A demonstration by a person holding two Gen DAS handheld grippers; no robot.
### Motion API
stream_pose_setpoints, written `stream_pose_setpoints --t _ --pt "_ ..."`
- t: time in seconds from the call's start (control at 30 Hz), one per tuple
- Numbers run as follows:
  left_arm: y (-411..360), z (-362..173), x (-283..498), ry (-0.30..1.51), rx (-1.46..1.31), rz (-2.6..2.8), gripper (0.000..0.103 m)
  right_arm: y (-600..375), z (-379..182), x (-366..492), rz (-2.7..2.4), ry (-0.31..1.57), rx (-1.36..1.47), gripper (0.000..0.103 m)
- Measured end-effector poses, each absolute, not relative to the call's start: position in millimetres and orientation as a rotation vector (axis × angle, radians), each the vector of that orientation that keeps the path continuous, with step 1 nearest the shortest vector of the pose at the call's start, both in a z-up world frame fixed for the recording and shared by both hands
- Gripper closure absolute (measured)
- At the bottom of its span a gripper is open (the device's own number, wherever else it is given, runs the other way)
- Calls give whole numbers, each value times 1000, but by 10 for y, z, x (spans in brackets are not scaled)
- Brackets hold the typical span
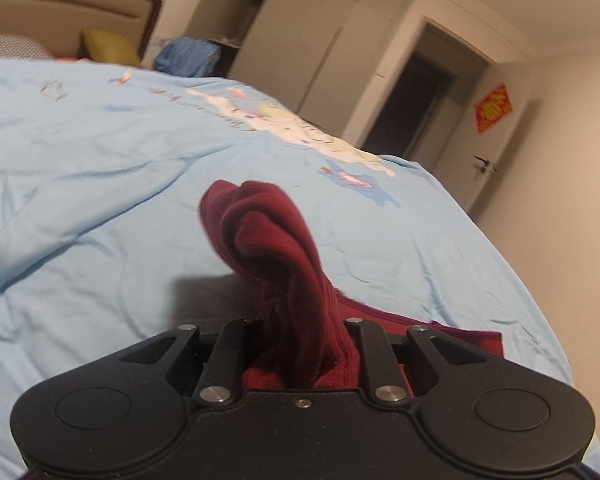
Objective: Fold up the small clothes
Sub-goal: 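Lift the sweater edge with the left tool and fold it over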
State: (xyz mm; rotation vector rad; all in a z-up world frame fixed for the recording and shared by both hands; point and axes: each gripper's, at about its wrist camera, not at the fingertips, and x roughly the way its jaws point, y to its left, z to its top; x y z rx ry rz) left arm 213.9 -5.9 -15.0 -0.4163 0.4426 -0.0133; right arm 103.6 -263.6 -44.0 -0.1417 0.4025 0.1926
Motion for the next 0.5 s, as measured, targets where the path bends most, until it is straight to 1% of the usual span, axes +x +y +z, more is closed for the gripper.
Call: stream_pose_setpoints --t 0.23,0.5 --pt "-622 55 2216 456 -309 -162 86 -3008 -372 856 90 404 -124 0" --pt "-1262 -19 2220 518 -248 -315 86 -3573 -374 626 -82 431 -80 0"
